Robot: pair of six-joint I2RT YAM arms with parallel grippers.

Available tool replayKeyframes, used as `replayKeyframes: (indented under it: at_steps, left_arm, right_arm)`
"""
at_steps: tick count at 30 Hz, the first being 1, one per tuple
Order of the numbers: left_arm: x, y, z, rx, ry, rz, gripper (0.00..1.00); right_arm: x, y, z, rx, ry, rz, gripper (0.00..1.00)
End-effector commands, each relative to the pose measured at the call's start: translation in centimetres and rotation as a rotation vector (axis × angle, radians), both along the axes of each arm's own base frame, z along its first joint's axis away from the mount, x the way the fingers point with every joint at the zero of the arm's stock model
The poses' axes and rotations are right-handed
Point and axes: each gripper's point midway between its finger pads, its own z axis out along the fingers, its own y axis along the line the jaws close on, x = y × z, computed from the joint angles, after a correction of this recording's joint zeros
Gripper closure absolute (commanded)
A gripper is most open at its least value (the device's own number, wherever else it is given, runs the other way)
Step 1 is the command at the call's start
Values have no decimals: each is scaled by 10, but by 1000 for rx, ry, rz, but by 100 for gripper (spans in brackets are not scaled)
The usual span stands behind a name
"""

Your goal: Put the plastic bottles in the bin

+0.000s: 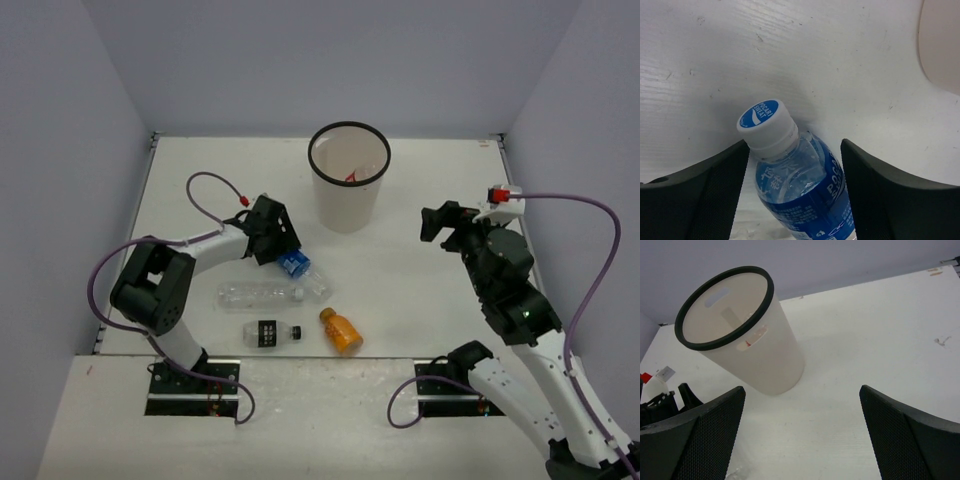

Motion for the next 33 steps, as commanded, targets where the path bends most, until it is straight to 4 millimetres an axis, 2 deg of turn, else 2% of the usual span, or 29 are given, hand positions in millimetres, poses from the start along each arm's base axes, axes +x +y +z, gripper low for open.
replayKeyframes:
  at_steps: [1, 2, 3, 5, 10, 13, 15, 18, 20, 21, 22, 23, 26, 27, 29, 31, 33]
  left_arm:
    - [19, -11, 13, -37, -63, 47, 43]
    - [19, -12, 13, -38, -62, 47, 50]
    - [19, -13, 14, -39, -64, 46, 52]
    - [22, -17, 17, -46, -70, 44, 66]
    - [36, -24, 30, -65, -103, 48, 86]
    - [50, -33, 53, -95, -156, 46, 100]
    - [57, -35, 71, -113, -196, 49, 100]
    - [67, -25, 111, -113, -313, 95, 100]
    - [71, -10, 146, -92, -415, 142, 100]
    - [71, 2, 166, -74, -472, 174, 100]
    - [70, 10, 178, -60, -505, 197, 100]
    - [66, 26, 194, -25, -552, 248, 100]
    - [54, 61, 221, 47, -630, 356, 100]
    - [47, 77, 244, 76, -694, 384, 100]
    - [41, 86, 282, 96, -813, 359, 100]
    - [37, 80, 347, 68, -995, 261, 100]
    - [35, 67, 396, 43, -1112, 166, 100]
  right_arm:
    - [-16, -21, -17, 13, 38, -88, 1]
    - [-17, -22, -18, 14, 40, -90, 1]
    - [-18, -22, -19, 15, 40, -91, 1]
    - [-22, -24, -22, 22, 41, -92, 1]
    - [-28, -24, -26, 24, 64, -81, 1]
    - [-32, -20, -29, 28, 78, -53, 1]
    - [-33, -20, -29, 37, 76, -53, 1]
    - [-34, -13, -29, 71, 53, -20, 1]
    - [-36, -11, -30, 92, 43, -10, 1]
    - [-37, -12, -30, 97, 37, -7, 1]
    - [-37, -12, -32, 95, 38, -10, 1]
    - [-38, -15, -31, 97, 29, -21, 1]
    - [-39, -21, -34, 100, 25, -50, 1]
    - [-40, -23, -35, 103, 20, -60, 1]
    - [-40, -23, -34, 105, 7, -57, 1]
    - [-41, -15, -35, 114, 0, -14, 1]
    - [-41, -6, -36, 124, -2, 31, 1]
